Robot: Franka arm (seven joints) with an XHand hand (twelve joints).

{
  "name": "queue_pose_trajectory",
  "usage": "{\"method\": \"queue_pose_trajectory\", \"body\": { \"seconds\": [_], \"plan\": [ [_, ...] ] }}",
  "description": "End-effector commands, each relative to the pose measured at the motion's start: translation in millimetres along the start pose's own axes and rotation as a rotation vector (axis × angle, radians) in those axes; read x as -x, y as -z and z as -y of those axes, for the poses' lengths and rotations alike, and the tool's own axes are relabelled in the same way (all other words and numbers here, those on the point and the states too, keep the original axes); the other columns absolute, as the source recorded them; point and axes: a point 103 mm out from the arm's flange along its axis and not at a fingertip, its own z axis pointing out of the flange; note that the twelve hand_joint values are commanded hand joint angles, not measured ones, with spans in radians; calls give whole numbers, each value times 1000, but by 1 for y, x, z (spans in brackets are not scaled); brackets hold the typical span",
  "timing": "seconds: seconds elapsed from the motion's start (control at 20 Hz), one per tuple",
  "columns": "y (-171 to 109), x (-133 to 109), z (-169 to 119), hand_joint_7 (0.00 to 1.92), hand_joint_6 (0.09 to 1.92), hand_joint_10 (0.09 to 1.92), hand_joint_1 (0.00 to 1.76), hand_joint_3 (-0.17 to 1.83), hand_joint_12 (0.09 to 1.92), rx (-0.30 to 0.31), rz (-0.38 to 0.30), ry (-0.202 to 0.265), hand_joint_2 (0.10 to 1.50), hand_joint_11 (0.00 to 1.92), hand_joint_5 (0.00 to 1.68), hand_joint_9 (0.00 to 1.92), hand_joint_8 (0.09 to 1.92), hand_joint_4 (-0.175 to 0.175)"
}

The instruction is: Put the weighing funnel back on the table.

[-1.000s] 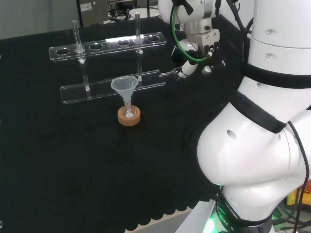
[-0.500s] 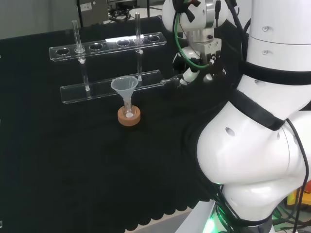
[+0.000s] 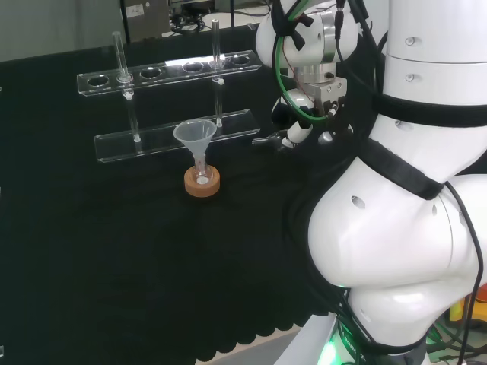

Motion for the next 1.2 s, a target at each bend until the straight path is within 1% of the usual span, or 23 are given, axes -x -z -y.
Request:
{"method": "queue_pose_trajectory", "body": {
  "seconds": [0.05, 0.35, 0.6, 0.9, 1.2],
  "plan": [
    [-13, -1, -3, 1146, 810, 315, 1280, 150, 704, -4, -19, 1, 974, 1270, 1104, 1386, 793, -175],
    [-25, 0, -8, 1145, 812, 312, 1280, 146, 705, -12, -43, -1, 977, 1265, 1102, 1381, 794, -175],
    [-31, 1, -11, 1142, 814, 309, 1280, 142, 706, -6, -63, -9, 980, 1261, 1101, 1376, 796, -175],
    [-34, 1, -12, 1138, 819, 303, 1279, 136, 709, 3, -67, -16, 984, 1255, 1098, 1365, 801, -175],
    [-40, -2, -15, 1120, 842, 294, 1276, 110, 721, -21, -58, -14, 1004, 1241, 1083, 1349, 826, -175]
  ]
}}
